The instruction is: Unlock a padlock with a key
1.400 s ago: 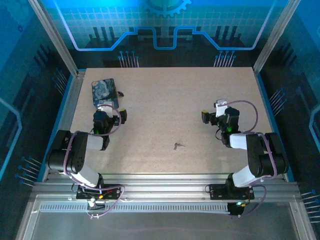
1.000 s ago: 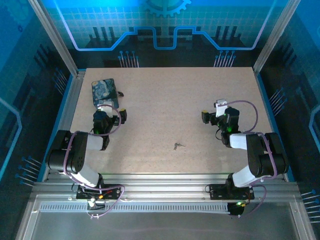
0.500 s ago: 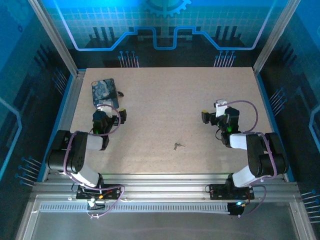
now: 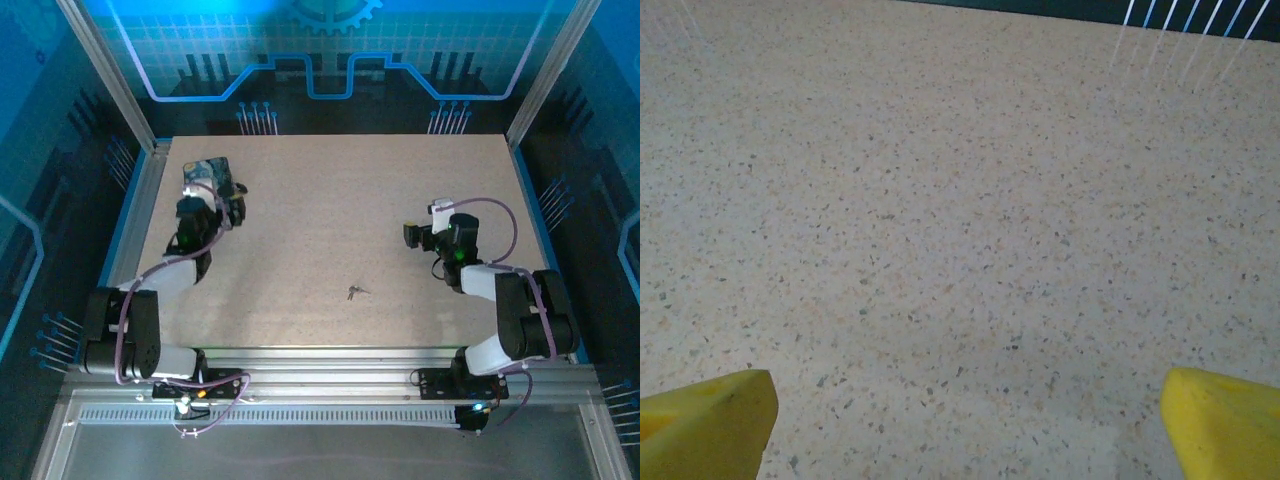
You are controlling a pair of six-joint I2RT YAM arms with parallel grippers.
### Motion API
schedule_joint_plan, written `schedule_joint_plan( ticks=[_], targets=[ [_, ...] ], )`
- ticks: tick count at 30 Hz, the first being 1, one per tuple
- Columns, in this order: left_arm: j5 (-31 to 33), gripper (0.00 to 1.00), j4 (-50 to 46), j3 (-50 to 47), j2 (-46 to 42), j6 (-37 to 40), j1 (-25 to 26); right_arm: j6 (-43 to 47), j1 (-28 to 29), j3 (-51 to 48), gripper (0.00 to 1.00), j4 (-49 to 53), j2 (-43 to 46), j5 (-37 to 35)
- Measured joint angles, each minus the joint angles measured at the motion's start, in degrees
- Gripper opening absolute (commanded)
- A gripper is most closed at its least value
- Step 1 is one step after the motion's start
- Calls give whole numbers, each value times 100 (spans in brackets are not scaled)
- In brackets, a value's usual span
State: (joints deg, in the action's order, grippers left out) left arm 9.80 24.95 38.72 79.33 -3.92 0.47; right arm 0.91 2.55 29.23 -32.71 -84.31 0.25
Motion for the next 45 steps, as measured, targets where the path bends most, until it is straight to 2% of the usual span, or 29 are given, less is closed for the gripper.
schedule_joint_plan(
  ticks=[3,7,11,19,23,26,34,42,45],
  targets=[
    [286,99,-1071,1104,151,-225,-4,-59,2,540,95,890,286,98],
    [507,99,-2437,2662,885,-326,-15,-249,92,1204,94,1770,614,304],
    [608,98,-3672,3875,1840,-323,-22,-376,612,1692,91,2490,660,319],
    [608,84,-5519,5375,3388,-269,-37,-811,1604,2162,88,3244,389,317],
    [658,80,-5958,5600,3740,-153,-35,-916,1930,2354,88,3464,251,315],
    [743,72,-6192,5595,3829,-9,7,-1005,2100,2490,87,3547,131,321],
    [1038,56,-6266,5477,3816,455,411,-1257,2194,2564,86,3598,55,398],
    [892,55,-6220,5080,3499,601,793,-1364,2194,2564,86,3700,85,472],
    [579,64,-6264,4951,3318,531,927,-1401,2194,2564,86,3746,96,474]
  ],
)
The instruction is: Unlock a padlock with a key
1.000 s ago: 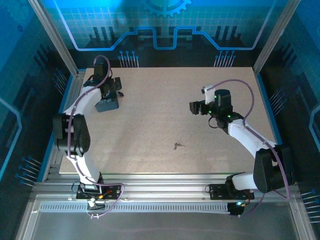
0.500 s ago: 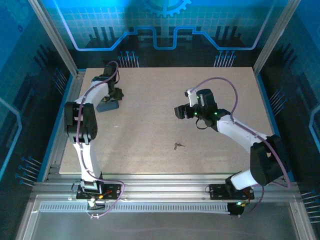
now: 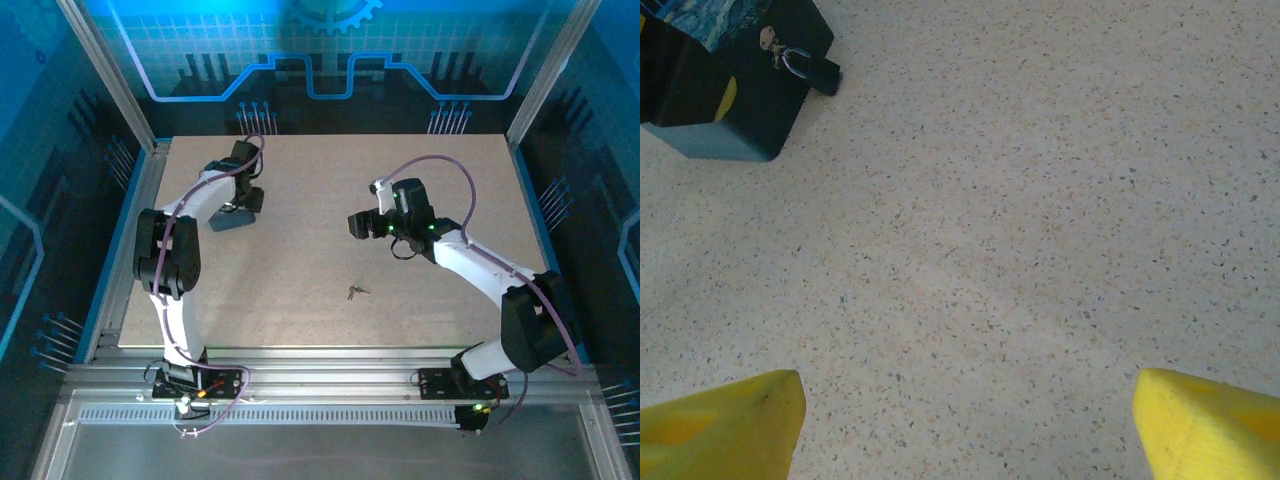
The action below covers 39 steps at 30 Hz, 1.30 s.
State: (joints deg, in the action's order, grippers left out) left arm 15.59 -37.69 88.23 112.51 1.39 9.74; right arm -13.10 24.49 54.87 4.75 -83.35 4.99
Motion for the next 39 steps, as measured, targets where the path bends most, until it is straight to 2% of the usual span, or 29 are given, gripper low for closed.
schedule_joint_plan(
  ticks=[3,6,11,15,19,26,30,34,39],
  targets=[
    [-319,78,-116,-109,-258,-186,26,-42,0,0,86,39,2,0],
    [-525,84,-103,-144,-632,-455,-157,-83,0,0,86,42,0,7],
    [-857,86,138,-98,-1113,-1095,-1023,-162,17,7,86,33,-122,111],
    [-1082,86,254,33,-844,-1436,-1676,-199,103,90,86,37,-363,170],
    [-1469,86,404,66,-348,-1504,-1947,-216,199,195,86,37,-533,223],
    [-2284,85,675,361,525,-1401,-1976,-345,315,282,86,9,-741,433],
    [-2708,84,780,531,656,-1152,-1947,-367,407,376,86,35,-949,448],
    [-2942,83,730,789,772,-603,-1698,-391,516,380,86,85,-994,450],
    [-3279,81,544,1001,942,72,-1113,-494,557,380,86,103,-994,455]
  ],
)
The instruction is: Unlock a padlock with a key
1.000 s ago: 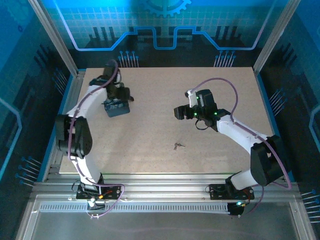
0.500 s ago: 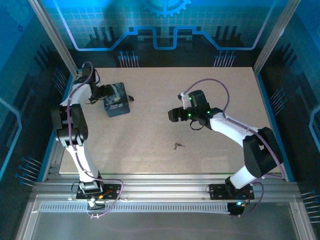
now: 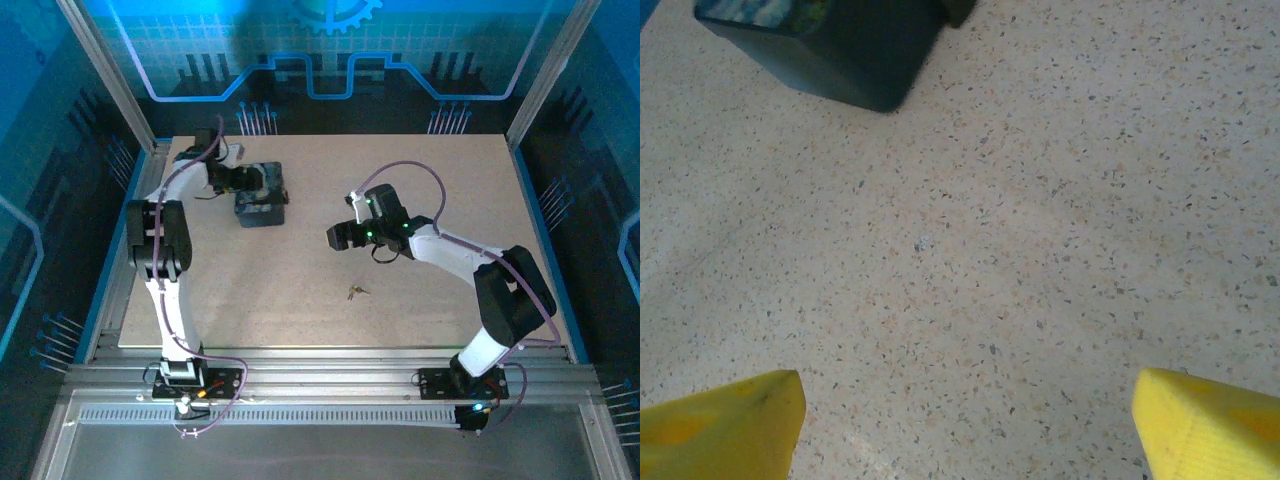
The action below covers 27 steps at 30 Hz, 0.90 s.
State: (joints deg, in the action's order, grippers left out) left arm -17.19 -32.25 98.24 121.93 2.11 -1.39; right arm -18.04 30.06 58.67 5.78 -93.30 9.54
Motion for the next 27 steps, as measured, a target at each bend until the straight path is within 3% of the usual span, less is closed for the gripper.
schedule_joint_plan(
  ticks=[8,14,20,27],
  targets=[
    [-267,80,-393,107,15,804,1113,-221,0,0,85,22,-9,-59],
    [-372,82,-431,201,15,828,1703,-455,-15,179,84,-24,-326,-166],
    [-321,83,-33,-39,-136,66,1554,-577,-160,466,84,-20,-625,-229],
    [111,81,516,-1255,-1235,-1287,920,-522,-315,758,85,-22,-953,-293]
  ],
)
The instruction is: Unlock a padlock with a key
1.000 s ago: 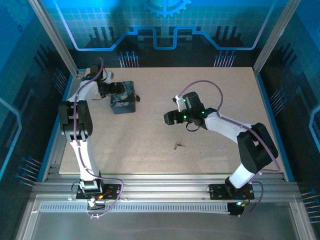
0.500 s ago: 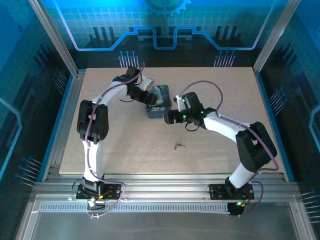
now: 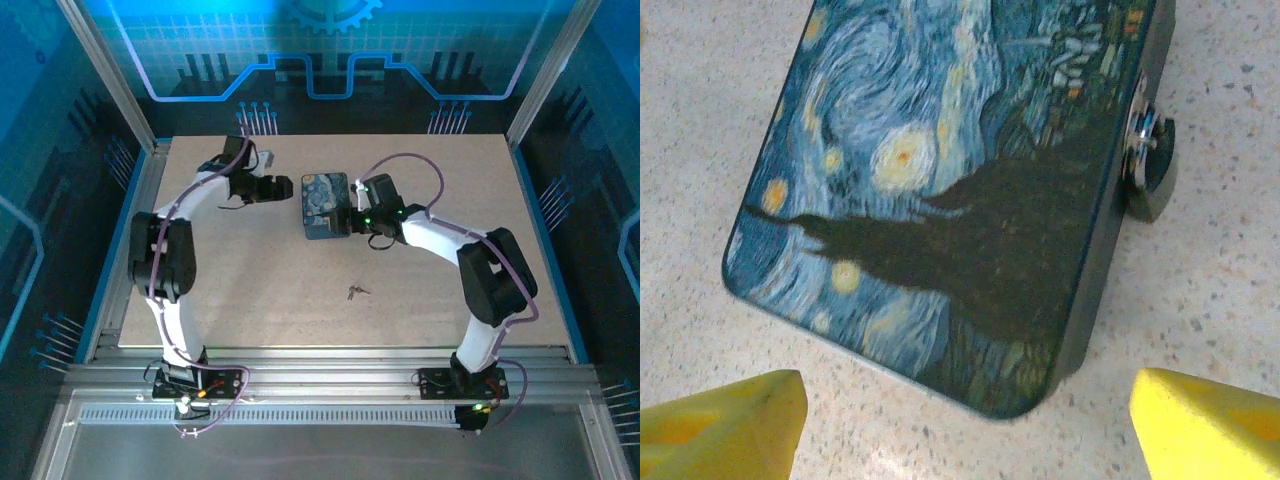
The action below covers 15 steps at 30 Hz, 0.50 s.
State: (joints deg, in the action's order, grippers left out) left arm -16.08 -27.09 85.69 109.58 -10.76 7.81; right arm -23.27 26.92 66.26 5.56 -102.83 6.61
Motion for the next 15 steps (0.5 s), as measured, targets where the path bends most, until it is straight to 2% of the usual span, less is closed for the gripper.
schedule_joint_plan(
  ticks=[7,15],
  targets=[
    [691,79,385,-1276,-879,-1403,131,232,-48,380,82,-201,-619,332],
    [1032,79,341,-1996,-1353,-1934,249,402,127,542,78,-337,-723,658]
  ],
)
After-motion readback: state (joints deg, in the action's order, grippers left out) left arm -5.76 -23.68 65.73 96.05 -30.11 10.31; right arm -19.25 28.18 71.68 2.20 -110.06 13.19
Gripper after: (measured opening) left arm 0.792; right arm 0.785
